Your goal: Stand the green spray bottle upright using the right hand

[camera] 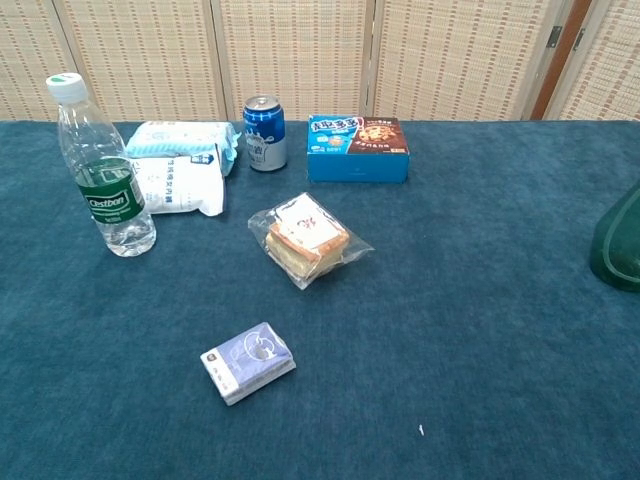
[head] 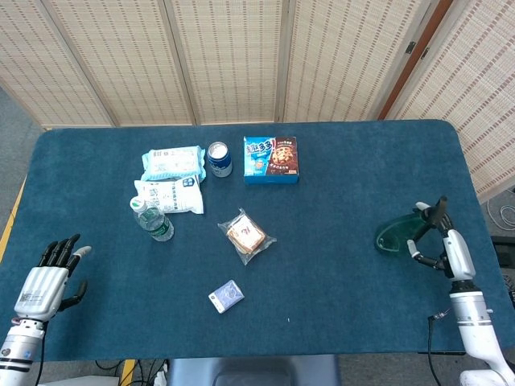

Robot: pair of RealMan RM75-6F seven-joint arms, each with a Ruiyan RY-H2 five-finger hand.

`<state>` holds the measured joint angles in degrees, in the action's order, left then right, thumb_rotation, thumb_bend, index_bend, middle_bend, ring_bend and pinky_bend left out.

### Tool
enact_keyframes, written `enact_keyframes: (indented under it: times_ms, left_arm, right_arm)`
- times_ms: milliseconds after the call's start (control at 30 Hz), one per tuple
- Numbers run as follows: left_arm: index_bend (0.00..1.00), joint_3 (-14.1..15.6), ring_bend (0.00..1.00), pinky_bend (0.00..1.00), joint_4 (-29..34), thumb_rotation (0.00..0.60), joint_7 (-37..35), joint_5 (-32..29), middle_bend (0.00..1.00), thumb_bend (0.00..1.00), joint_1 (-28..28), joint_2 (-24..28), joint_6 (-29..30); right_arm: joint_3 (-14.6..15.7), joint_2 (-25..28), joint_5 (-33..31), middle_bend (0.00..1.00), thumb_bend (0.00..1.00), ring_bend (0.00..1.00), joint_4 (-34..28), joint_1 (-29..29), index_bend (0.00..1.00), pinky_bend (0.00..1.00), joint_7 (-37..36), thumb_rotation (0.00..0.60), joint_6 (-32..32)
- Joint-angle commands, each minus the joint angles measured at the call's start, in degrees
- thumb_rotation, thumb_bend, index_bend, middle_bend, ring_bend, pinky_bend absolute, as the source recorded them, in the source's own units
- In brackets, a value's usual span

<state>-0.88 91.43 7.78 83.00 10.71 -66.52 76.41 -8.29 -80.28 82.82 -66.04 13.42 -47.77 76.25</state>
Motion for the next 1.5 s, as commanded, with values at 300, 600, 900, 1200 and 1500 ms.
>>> enact_keyframes:
  times_ms: [300, 600, 900, 1200, 1500]
  left_arm:
    - [0.15, -0.02, 0.0, 0.0, 0.24, 0.6, 0.35, -0.05, 0.0, 0.44, 0.08, -0.09, -0.06]
    - [0.15, -0.1, 0.0, 0.0, 1.38, 0.6, 0.91, 0.21, 0.0, 0.44, -0.01, 0.38, 0.52]
    - [0.15, -0.23, 0.0, 0.0, 2.44, 0.6, 1.21, 0.39, 0.0, 0.44, -0.08, 0.85, 0.99]
    - [0.15, -0.62, 0.0, 0.0, 4.03, 0.6, 1.37, 0.27, 0.0, 0.44, -0.37, 1.1, 1.97]
    - [0.15, -0.62, 0.0, 0.0, 5.24, 0.6, 2.69, 0.22, 0.0, 0.44, -0.67, 0.46, 2.63]
  right_arm:
    - [0.02, 1.15, -0.11, 0.22, 0.27, 0.11, -0.01, -0.93, 0.16, 0.04, -0.52, 0.6, 0.98]
    - [0.53, 2.66, -0.19, 0.18, 0.25, 0.09, -1.08, -1.52, 0.13, 0.02, 1.57, 0.6, 0.74]
    - [1.39, 7.62, -0.82, 0.17, 0.25, 0.07, -6.43, -2.71, 0.12, 0.02, 9.28, 0.6, 0.24]
    - [2.93, 15.42, -3.02, 0.15, 0.25, 0.06, -14.89, -3.65, 0.11, 0.02, 24.96, 0.6, -2.34]
    - [4.3, 21.05, -3.53, 0.15, 0.25, 0.05, -21.91, -5.11, 0.11, 0.02, 40.82, 0.6, -0.77]
